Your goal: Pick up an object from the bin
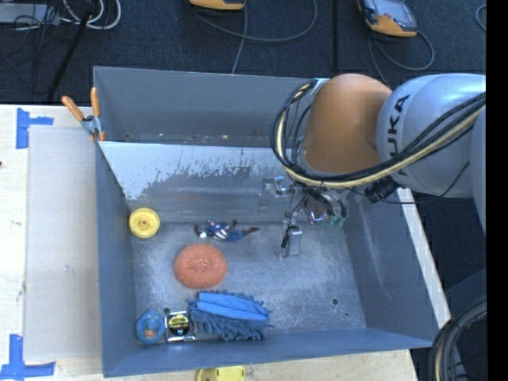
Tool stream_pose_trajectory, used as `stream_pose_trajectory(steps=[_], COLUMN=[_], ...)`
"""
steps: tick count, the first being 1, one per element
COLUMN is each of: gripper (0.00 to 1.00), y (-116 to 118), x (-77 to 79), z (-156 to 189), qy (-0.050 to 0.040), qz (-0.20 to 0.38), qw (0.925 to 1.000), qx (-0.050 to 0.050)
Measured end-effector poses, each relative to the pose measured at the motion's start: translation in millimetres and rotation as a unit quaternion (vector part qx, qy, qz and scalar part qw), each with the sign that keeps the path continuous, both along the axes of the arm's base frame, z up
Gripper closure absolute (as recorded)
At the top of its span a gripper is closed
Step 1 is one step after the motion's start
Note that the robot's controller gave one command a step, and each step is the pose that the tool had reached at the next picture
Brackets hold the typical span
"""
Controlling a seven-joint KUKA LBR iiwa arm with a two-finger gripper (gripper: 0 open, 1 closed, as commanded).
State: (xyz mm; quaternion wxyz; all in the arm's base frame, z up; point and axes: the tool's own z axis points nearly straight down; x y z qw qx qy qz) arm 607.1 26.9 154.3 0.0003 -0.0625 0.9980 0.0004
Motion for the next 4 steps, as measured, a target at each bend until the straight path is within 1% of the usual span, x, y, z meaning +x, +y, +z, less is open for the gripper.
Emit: stream_pose_trajectory(steps=[1,2,3,4], gripper=[0.00,0.00,0.00,1.00], y=[43,72,90,125], x=[-42.3,-36.9,-24.7,-8.3], z=[-43,-68,-80,-84], qy=[0.0001,0.0011,-0.0014,-0.0007], qz=[-0.011,0.051,0.083,0.123], qw=[0.9999,0.9987,0.9965,0.9924], qx=[0.000,0.000,0.000,0.000])
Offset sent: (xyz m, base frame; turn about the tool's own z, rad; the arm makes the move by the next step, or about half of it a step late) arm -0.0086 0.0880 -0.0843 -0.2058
